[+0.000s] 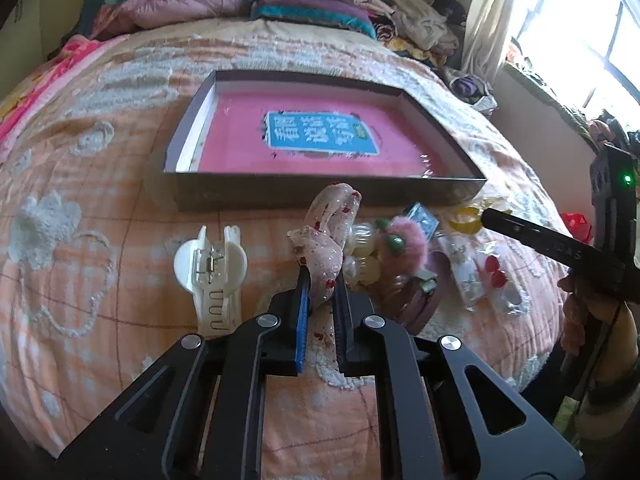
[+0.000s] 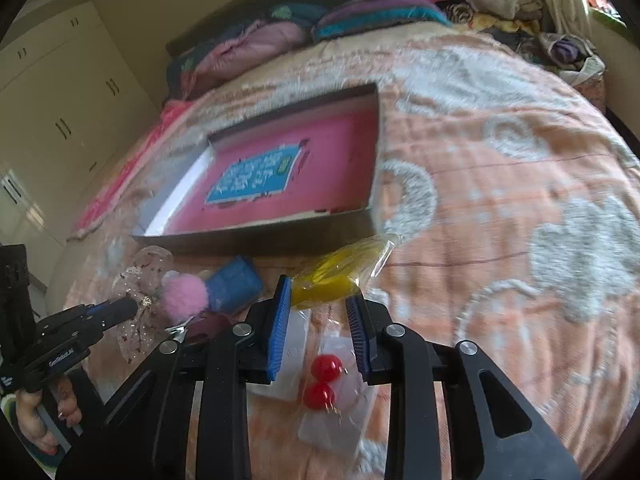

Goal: Organize jewelry
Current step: 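Carry the bow and the bangle bag with both tools over the grey tray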

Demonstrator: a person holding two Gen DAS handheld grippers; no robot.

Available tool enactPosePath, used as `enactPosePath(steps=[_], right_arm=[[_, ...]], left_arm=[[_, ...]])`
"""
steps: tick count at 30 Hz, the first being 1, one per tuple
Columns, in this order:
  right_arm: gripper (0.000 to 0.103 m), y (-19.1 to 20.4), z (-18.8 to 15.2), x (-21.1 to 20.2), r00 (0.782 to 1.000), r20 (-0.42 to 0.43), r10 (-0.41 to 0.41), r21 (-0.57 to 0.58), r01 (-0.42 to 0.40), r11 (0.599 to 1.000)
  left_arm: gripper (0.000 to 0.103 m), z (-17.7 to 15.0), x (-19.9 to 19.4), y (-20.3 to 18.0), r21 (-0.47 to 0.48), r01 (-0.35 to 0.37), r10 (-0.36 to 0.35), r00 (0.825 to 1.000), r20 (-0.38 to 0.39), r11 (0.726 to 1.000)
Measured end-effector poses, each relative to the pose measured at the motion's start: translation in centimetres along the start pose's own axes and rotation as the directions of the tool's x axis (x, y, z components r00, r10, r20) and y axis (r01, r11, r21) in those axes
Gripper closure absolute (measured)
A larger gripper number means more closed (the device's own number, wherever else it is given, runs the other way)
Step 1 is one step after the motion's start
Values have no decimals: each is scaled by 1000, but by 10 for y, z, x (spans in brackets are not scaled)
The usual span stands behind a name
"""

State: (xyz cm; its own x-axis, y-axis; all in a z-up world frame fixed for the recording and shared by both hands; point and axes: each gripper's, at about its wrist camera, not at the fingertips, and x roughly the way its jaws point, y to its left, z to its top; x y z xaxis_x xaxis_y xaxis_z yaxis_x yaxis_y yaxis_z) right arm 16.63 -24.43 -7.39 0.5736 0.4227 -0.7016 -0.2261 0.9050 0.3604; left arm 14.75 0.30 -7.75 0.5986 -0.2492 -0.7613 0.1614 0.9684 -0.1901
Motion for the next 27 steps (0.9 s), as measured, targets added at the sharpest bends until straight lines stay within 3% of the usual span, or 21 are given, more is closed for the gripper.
enactPosePath(steps=[7,13,27], right_arm=[[77,-17,-3,-56,993,111,-32,33,29,999],[77,-21,-1,-110,974,225,-38,29,33,999],[77,-7,26,-143,949,314,-3,-29,12,999]], left_arm=[[99,5,-18,-8,16,30,-30,999,42,999],[99,26,-32,-22,21,43,-44,996,81,999],[99,87,-38,-23,11,-7,4,984,175,1000]])
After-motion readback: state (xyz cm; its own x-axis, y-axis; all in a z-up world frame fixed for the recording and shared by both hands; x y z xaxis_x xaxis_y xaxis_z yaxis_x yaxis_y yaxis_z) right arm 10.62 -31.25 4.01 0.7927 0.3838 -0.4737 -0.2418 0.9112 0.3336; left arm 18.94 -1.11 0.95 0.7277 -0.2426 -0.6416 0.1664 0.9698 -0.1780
